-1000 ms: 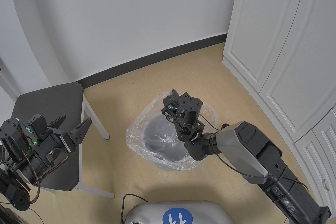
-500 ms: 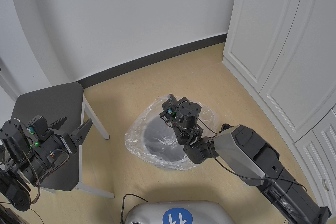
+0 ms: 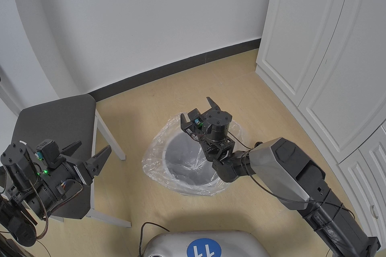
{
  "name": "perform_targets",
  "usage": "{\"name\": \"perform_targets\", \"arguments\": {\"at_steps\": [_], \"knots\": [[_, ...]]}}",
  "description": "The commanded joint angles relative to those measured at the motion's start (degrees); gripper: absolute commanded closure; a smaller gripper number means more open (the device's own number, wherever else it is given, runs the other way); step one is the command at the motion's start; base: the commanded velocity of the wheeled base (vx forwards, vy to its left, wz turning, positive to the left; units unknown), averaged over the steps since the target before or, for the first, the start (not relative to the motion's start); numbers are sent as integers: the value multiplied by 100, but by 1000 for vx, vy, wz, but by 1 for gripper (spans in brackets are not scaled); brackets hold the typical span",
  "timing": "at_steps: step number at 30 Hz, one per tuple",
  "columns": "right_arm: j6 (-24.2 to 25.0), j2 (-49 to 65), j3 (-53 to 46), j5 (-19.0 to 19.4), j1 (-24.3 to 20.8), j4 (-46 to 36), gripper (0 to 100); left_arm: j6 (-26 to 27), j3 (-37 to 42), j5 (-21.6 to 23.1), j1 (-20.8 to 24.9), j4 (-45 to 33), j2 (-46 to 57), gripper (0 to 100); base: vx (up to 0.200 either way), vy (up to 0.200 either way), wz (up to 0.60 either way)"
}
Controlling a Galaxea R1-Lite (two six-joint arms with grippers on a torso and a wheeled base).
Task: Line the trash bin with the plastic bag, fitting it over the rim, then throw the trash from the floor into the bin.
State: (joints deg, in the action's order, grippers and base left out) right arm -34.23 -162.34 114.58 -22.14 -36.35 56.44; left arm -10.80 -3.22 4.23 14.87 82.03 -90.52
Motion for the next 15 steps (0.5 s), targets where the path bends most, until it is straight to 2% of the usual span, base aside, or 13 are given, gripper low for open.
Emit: {"name": "perform_targets", "arguments": {"at_steps": [1,4,5,6,7,8,9,10,13,15], "knots": [[408,414,1,25,181,-529,0,-1,137,-10,156,-3,-54,0,0,0,0],[1463,968,-340,25,216,-1505,0,8,216,-10,271,-3,-124,0,0,0,0],[1516,1012,-375,25,225,-1566,0,8,225,-10,279,6,-124,0,0,0,0],[2272,1548,-762,131,234,-2471,0,17,225,-19,358,-3,-177,0,0,0,0],[2509,1697,-850,201,234,-2779,0,17,225,-19,394,6,-203,0,0,0,0],[3098,1987,-929,456,234,-3438,0,17,225,-45,455,-3,-265,0,0,0,0],[3203,2040,-929,500,234,-3570,0,17,225,-45,464,-3,-274,0,0,0,0],[3687,2233,-911,632,243,-4080,0,17,234,-54,499,6,-309,0,0,0,0],[4197,2497,-885,685,278,-4572,0,8,252,-63,569,-3,-309,0,0,0,0],[4276,2567,-929,667,313,-4634,0,-1,252,-63,596,-3,-309,0,0,0,0]]}}
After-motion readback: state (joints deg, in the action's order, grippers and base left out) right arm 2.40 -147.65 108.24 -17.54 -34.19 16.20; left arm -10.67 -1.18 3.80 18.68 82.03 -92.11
